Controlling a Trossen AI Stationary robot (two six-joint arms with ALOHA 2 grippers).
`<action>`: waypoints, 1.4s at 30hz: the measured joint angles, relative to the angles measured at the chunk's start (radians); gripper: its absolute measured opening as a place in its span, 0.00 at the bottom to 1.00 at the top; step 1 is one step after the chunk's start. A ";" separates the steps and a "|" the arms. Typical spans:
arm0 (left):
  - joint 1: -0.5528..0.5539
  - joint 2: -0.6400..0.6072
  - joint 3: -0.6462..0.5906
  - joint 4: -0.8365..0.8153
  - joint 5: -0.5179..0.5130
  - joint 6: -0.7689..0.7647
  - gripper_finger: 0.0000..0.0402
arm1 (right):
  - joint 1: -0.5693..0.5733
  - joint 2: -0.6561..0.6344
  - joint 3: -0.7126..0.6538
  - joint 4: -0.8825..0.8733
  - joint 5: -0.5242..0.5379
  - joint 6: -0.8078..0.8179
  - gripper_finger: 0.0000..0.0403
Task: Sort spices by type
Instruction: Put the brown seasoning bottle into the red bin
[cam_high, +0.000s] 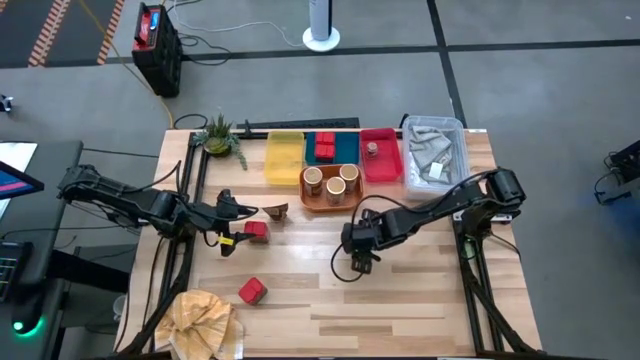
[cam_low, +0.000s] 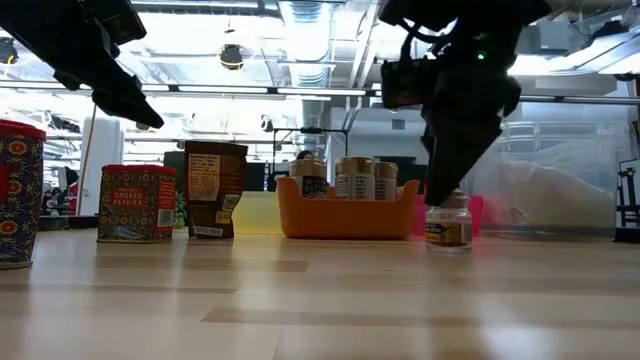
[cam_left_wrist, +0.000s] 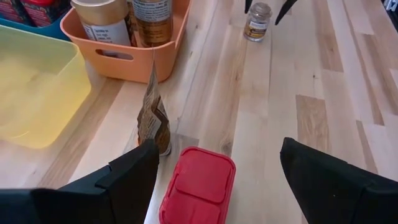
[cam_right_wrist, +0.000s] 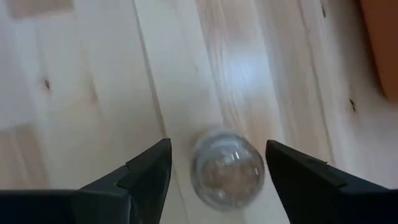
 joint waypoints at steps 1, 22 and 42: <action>0.000 0.000 0.000 0.001 0.000 0.002 0.80 | 0.000 0.000 0.008 -0.020 -0.001 -0.003 0.71; 0.001 0.000 0.001 0.012 -0.003 0.032 0.80 | -0.023 0.161 0.140 -0.175 -0.098 -0.250 0.71; 0.001 0.000 0.001 -0.033 -0.002 0.038 0.80 | -0.035 0.272 0.286 -0.381 -0.101 -0.375 0.52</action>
